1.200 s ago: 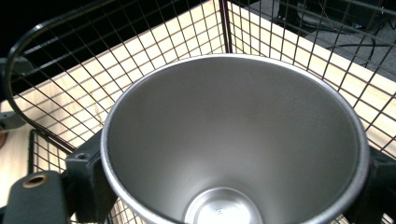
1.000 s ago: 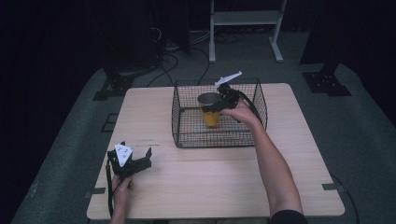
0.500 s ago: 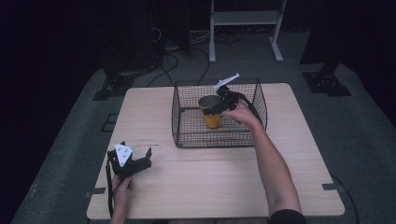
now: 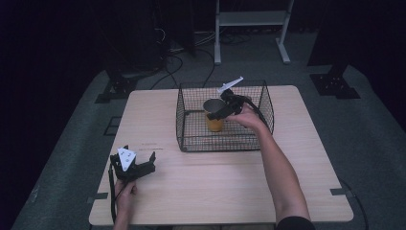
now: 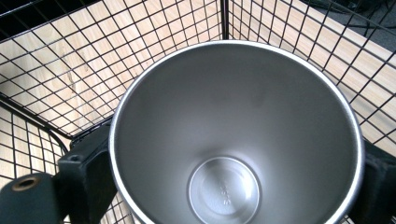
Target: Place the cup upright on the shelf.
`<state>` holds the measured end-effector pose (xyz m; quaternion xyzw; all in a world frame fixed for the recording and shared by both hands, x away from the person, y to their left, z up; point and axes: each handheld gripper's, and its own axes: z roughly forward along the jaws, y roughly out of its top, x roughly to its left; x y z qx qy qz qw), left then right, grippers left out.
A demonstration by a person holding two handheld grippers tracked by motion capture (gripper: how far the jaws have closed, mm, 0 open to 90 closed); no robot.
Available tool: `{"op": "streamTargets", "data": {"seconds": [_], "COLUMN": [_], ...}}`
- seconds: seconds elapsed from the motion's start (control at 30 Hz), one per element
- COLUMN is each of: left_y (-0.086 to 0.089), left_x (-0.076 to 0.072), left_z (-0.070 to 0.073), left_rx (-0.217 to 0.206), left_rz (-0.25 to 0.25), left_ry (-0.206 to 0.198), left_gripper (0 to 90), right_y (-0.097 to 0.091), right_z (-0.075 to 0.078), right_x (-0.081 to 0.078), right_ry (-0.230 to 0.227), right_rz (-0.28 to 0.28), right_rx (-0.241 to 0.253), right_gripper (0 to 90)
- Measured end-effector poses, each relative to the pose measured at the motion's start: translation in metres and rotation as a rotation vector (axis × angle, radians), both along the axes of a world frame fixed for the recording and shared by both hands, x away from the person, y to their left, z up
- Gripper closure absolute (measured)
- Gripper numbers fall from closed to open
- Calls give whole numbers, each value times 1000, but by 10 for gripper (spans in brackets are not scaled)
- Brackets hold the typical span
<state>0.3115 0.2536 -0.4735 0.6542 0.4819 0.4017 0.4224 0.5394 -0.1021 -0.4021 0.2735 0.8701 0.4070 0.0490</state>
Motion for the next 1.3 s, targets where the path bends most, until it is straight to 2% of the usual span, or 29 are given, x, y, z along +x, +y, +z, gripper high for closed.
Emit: {"op": "streamTargets", "data": {"seconds": [0.33,0.7,1.3], "left_y": [0,0,0], "left_x": [0,0,0], "left_z": [0,0,0], "left_rx": [0,0,3], "left_rz": [0,0,0], "left_ry": [0,0,2], "left_gripper": [0,0,0], "right_y": [1,2,-12], "right_z": [1,4,26], "right_x": [-2,-3,-9], "right_ry": [-3,-1,-40], "right_rz": [0,-6,-33], "right_rx": [-4,14,72], "right_gripper": [59,29,26]}}
